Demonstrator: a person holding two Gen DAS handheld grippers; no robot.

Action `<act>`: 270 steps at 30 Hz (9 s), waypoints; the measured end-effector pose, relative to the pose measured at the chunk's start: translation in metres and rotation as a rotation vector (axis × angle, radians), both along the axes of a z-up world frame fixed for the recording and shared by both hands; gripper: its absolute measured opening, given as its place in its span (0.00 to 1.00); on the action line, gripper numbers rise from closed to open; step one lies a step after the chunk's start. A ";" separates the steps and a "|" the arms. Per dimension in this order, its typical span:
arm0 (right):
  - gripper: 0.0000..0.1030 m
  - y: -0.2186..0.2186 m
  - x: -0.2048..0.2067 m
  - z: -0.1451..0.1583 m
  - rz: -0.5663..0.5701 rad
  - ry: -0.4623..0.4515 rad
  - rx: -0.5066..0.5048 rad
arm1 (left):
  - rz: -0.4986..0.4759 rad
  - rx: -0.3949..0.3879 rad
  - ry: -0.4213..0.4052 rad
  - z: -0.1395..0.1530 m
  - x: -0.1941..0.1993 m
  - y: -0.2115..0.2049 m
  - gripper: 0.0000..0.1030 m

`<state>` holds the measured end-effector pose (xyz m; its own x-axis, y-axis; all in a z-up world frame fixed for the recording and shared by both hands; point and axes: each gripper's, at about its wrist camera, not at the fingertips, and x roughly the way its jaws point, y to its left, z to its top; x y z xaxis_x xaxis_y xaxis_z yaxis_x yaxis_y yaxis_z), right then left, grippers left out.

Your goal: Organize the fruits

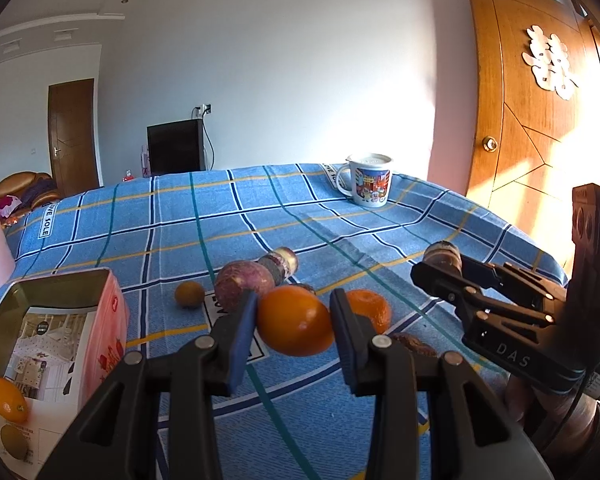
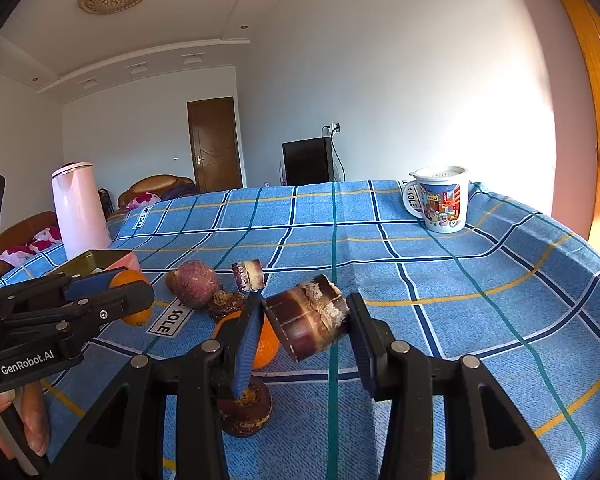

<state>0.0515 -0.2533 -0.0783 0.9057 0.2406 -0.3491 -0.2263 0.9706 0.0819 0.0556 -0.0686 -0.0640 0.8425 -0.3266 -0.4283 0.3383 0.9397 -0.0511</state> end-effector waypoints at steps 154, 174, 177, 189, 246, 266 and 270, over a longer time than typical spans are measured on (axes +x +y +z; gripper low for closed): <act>0.38 -0.033 0.033 -0.010 -0.110 0.204 -0.041 | -0.141 0.001 0.324 -0.020 0.057 -0.055 0.48; 0.38 -0.030 0.011 -0.004 -0.041 0.043 -0.031 | -0.061 -0.072 0.148 -0.002 0.037 -0.036 0.48; 0.38 -0.030 0.010 -0.004 -0.039 0.033 -0.028 | -0.051 -0.076 0.133 -0.001 0.034 -0.034 0.48; 0.38 -0.031 -0.001 -0.002 -0.026 -0.027 -0.023 | -0.037 -0.061 0.058 0.004 0.023 -0.035 0.48; 0.38 0.036 -0.019 0.037 0.194 -0.107 -0.022 | 0.132 -0.030 -0.154 0.041 -0.032 0.033 0.48; 0.38 0.163 -0.021 0.055 0.517 -0.076 -0.041 | 0.385 -0.064 -0.043 0.026 -0.045 0.151 0.48; 0.38 0.187 -0.019 0.049 0.561 -0.056 -0.060 | 0.410 -0.070 -0.017 0.018 -0.047 0.166 0.48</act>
